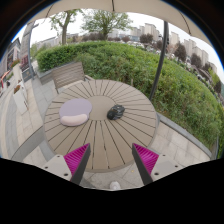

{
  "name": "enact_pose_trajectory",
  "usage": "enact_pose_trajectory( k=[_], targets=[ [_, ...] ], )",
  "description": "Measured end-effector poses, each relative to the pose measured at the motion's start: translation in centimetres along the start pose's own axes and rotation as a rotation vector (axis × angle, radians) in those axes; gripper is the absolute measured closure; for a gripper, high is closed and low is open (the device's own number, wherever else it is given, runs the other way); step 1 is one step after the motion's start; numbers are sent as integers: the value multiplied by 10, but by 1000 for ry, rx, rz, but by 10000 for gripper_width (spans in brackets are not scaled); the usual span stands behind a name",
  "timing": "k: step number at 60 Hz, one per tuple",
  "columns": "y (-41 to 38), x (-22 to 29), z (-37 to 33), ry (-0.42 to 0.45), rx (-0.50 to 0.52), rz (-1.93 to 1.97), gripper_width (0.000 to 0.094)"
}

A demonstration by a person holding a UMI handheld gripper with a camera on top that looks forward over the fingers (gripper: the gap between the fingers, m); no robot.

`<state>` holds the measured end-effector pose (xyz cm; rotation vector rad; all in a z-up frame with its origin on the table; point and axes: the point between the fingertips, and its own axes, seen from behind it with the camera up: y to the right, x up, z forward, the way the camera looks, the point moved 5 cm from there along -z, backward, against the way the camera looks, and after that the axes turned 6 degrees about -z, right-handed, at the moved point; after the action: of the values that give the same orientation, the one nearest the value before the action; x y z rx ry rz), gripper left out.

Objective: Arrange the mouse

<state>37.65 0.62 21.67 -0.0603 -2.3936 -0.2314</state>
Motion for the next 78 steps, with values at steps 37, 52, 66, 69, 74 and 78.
enact_pose_trajectory(
  k=[37,52,66,69,74,78],
  targets=[
    [20,7,117,122,36,14,80],
    [27,24,202,119,50,6,79],
    [24,43,273,91,82,23,78],
    [23,48,283,90,88,21,76],
    [20,56,302,83,102,17,77],
    [16,62,315,76,115,8,74]
  ],
)
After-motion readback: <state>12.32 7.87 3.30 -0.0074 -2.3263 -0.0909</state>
